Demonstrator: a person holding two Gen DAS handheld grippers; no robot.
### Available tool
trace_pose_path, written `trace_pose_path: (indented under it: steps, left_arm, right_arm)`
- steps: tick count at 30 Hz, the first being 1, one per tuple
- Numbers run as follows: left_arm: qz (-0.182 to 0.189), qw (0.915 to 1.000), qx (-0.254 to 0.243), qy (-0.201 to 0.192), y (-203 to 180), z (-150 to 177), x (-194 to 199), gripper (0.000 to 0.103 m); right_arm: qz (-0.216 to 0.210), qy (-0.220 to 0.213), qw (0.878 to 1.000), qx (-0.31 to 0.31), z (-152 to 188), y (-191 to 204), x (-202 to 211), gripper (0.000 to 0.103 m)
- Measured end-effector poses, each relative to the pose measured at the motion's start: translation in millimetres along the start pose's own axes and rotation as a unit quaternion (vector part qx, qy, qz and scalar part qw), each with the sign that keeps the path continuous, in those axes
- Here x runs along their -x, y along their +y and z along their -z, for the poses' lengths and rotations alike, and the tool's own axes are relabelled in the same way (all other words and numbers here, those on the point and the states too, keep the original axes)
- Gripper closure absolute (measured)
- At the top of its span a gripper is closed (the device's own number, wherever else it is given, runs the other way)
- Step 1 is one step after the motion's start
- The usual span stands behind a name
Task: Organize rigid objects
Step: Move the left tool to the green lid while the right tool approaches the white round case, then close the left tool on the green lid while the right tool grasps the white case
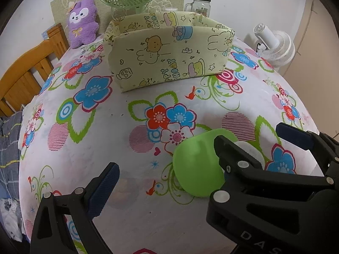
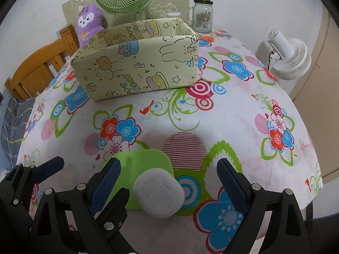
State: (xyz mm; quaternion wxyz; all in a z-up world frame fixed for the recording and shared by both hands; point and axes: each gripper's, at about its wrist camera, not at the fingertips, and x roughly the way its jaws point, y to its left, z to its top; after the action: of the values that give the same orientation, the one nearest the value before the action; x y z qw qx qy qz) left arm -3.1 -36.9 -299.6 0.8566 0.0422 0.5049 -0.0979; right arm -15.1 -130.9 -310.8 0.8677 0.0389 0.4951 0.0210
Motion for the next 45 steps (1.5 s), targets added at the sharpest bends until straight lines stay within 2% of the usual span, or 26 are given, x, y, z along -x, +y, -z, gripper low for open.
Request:
trace_pose_path:
  steps: [6, 13, 29, 45]
  left_arm:
    - [-0.001, 0.9999, -0.005, 0.012, -1, 10, -6, 0.003]
    - [-0.002, 0.9999, -0.006, 0.013, -7, 18, -10, 0.003]
    - [0.004, 0.9998, 0.018, 0.004, -30, 7, -13, 0.003]
    - [-0.033, 0.9955, 0.088, 0.005, -49, -2, -27, 0.003]
  right_arm:
    - [0.015, 0.013, 1.000, -0.004, 12, 0, -6, 0.012]
    - [0.011, 0.029, 0.999, -0.017, 20, -1, -12, 0.045]
    - [0.039, 0.012, 0.999, -0.008, 10, -28, -7, 0.045]
    - [0.031, 0.025, 0.999, 0.037, -7, -51, -20, 0.045]
